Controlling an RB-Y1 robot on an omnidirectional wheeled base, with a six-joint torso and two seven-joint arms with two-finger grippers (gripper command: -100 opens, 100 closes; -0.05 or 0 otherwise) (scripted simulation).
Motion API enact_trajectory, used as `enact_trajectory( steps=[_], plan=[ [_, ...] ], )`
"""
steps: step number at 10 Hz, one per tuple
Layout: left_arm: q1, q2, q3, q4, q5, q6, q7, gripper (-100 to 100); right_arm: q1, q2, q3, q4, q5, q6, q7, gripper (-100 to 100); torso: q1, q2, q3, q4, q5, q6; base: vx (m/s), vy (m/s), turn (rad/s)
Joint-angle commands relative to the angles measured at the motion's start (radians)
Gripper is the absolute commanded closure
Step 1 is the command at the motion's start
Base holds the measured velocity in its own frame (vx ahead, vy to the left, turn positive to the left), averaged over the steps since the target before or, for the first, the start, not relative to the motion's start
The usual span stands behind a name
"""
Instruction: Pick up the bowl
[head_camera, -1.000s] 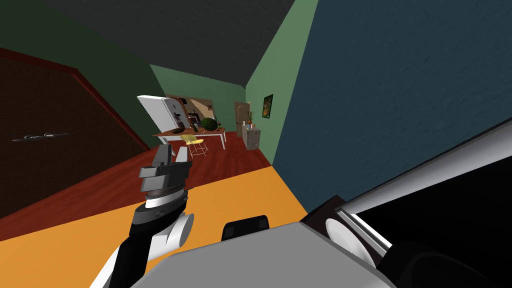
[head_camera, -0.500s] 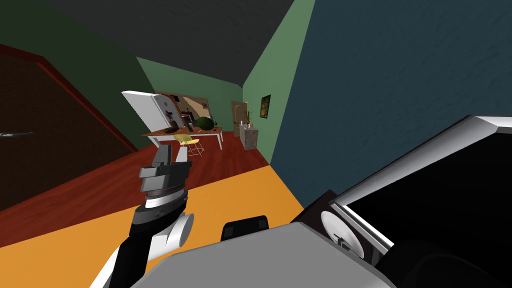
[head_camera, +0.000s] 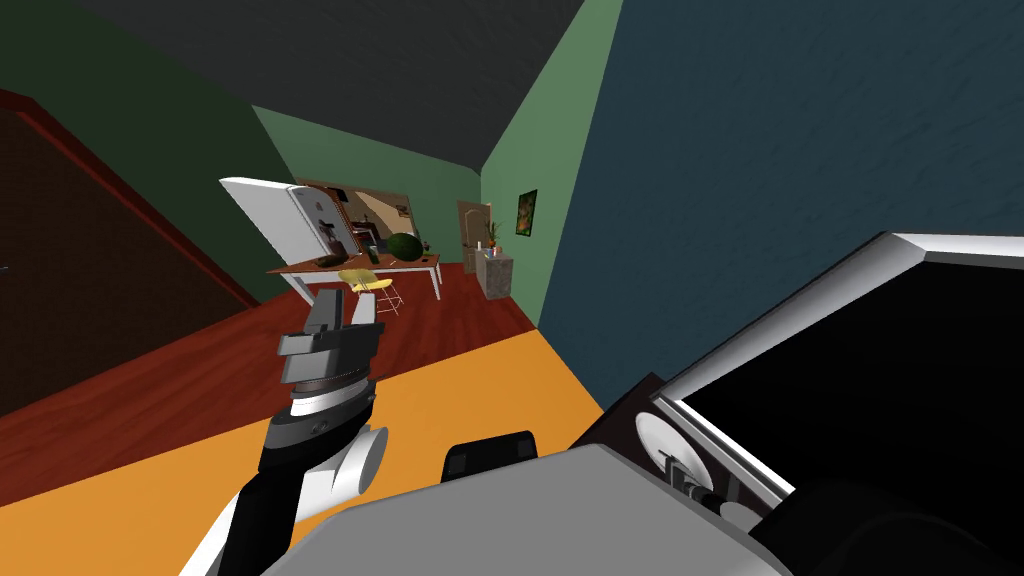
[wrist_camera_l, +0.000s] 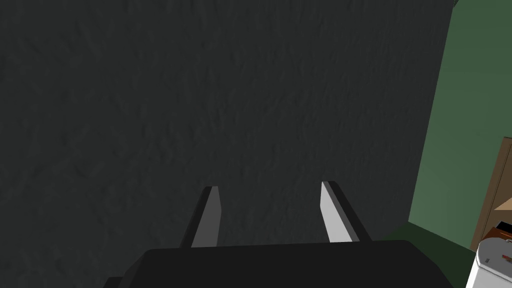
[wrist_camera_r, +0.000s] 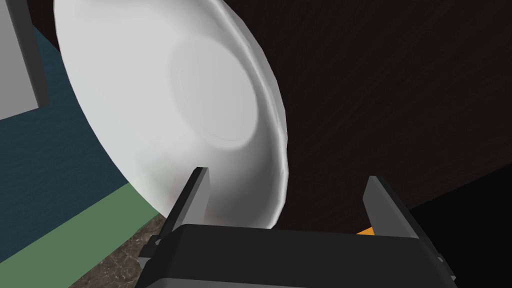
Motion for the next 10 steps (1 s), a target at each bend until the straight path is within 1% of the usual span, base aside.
enact_trajectory(
  steps=[1, 2, 3, 4, 5, 6, 7, 8, 9, 10],
  plan=[
    [0.000, 0.000, 0.000, 0.000, 0.000, 0.000, 0.000, 0, -0.050, -0.010, 0.006, 0.044, 0.014, -0.018, -0.012, -100, 0.000, 0.000, 0.000, 0.000, 0.000, 0.000, -0.037, 0.058, -0.113],
    [0.000, 0.000, 0.000, 0.000, 0.000, 0.000, 0.000, 0, -0.058, -0.010, 0.006, 0.044, 0.014, -0.018, -0.012, -100, 0.001, 0.001, 0.000, 0.000, 0.000, -0.001, -0.019, 0.028, 0.033],
    [0.000, 0.000, 0.000, 0.000, 0.000, 0.000, 0.000, 0, -0.093, -0.040, 0.017, 0.079, 0.043, -0.056, -0.035, -100, 0.000, 0.000, 0.000, 0.000, 0.000, -0.001, -0.038, 0.044, -0.208],
    [0.000, 0.000, 0.000, 0.000, 0.000, 0.000, 0.000, 0, -0.124, -0.040, 0.017, 0.114, 0.043, -0.056, -0.035, -100, 0.001, 0.001, 0.001, 0.000, 0.000, 0.000, -0.042, 0.052, -0.114],
    [0.000, 0.000, 0.000, 0.000, 0.000, 0.000, 0.000, 0, -0.144, -0.040, 0.017, 0.114, 0.043, -0.056, -0.035, -100, 0.001, 0.001, 0.001, 0.000, 0.000, -0.001, -0.015, 0.026, 0.021],
    [0.000, 0.000, 0.000, 0.000, 0.000, 0.000, 0.000, 0, -0.178, -0.069, 0.029, 0.151, 0.071, -0.093, -0.059, -100, 0.000, 0.000, 0.000, 0.000, 0.000, -0.001, -0.015, 0.041, -0.148],
    [0.000, 0.000, 0.000, 0.000, 0.000, 0.000, 0.000, 0, -0.207, -0.069, 0.029, 0.175, 0.071, -0.093, -0.059, -100, 0.001, 0.000, 0.000, 0.000, 0.000, 0.000, -0.029, 0.048, -0.128],
    [0.000, 0.000, 0.000, 0.000, 0.000, 0.000, 0.000, 0, -0.231, -0.069, 0.029, 0.185, 0.071, -0.093, -0.059, -100, 0.001, 0.000, 0.000, 0.000, 0.000, -0.001, -0.023, 0.027, -0.022],
    [0.000, 0.000, 0.000, 0.000, 0.000, 0.000, 0.000, 0, -0.266, -0.099, 0.040, 0.226, 0.100, -0.130, -0.082, -100, 0.000, 0.000, 0.000, 0.000, 0.000, -0.001, -0.041, 0.051, -0.153],
    [0.000, 0.000, 0.000, 0.000, 0.000, 0.000, 0.000, 0, -0.301, -0.099, 0.040, 0.256, 0.100, -0.130, -0.082, -100, 0.001, 0.001, 0.000, 0.000, 0.000, 0.000, -0.045, 0.050, -0.139]
  ],
)
